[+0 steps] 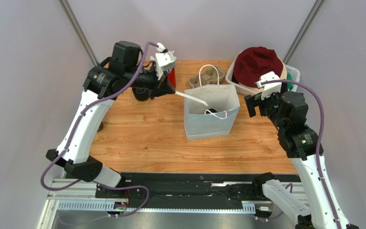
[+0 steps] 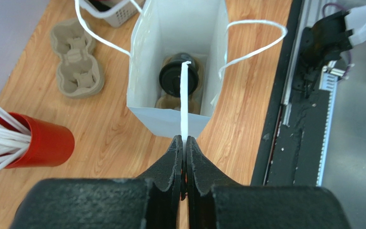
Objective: Pack the takeout coffee
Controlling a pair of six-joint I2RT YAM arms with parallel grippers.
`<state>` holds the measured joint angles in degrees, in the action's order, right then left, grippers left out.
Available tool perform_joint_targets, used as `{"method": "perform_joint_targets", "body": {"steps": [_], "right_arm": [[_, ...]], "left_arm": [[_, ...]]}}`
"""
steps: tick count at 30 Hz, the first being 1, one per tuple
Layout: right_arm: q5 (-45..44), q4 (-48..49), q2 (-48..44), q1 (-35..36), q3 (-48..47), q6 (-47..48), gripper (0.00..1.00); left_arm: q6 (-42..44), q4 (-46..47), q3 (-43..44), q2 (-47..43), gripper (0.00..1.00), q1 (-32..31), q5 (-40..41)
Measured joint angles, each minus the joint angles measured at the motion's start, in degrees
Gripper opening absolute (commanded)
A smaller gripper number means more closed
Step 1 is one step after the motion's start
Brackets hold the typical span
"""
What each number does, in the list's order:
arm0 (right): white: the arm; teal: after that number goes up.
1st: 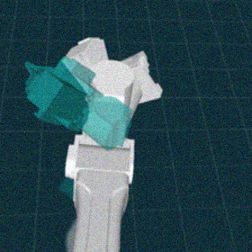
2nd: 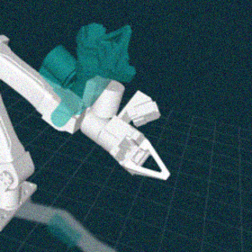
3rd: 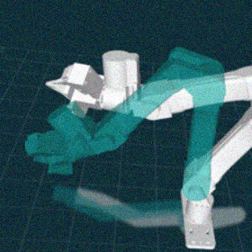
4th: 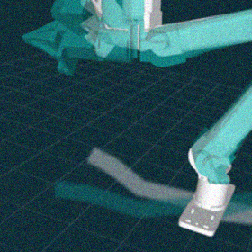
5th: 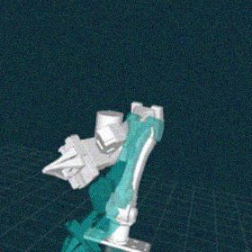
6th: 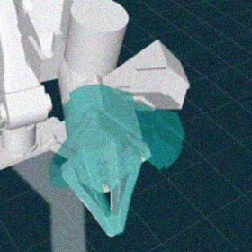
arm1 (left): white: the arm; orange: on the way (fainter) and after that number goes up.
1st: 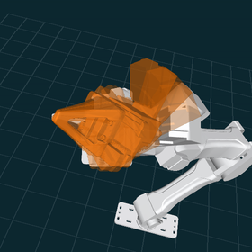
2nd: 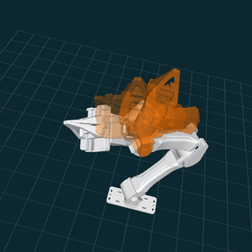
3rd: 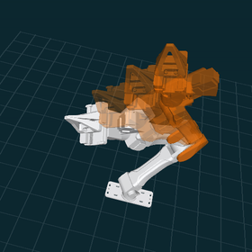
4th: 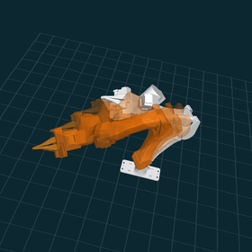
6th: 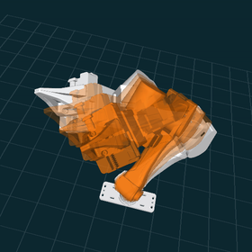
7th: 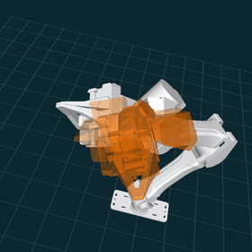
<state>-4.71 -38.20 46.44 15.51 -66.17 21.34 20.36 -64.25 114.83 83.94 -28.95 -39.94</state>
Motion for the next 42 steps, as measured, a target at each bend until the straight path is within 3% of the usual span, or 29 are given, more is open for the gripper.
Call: {"method": "perform_joint_targets", "body": {"steps": [6, 15, 22, 28, 31, 34, 42], "right_arm": [[0.15, 1.95, -0.79, -0.72, 1.09, -0.04, 0.95], [0.26, 3.21, -0.9, -0.98, 3.78, -0.09, 0.95], [0.24, 4.74, -0.9, -0.98, 5.88, -0.09, 0.95], [0.24, 5.29, -1.36, -1.01, 6.78, -0.09, 0.95], [0.24, 5.62, -1.64, -1.01, 7.19, -0.11, 0.95], [0.24, 5.75, -1.75, -1.03, 7.3, -0.11, 0.95], [0.24, 6.4, -2.1, -1.09, 8.04, -0.39, 0.95]], "left_arm": [[1.03, -1.75, 3.74, 7.08, 0.0, -4.17, 6.64], [3.08, -5.88, 16.11, 18.36, 0.0, -8.15, 14.78], [4.31, -8.46, 16.92, 21.2, 0.05, -11.72, 18.34], [4.76, -9.25, 16.92, 21.4, 0.32, -12.33, 19.63], [4.98, -9.33, 16.92, 21.75, 0.54, -12.31, 20.06], [5.55, -9.38, 16.92, 22.23, 0.68, -12.33, 20.55], [5.51, -9.18, 16.94, 22.32, 0.84, -12.33, 21.64]]}}
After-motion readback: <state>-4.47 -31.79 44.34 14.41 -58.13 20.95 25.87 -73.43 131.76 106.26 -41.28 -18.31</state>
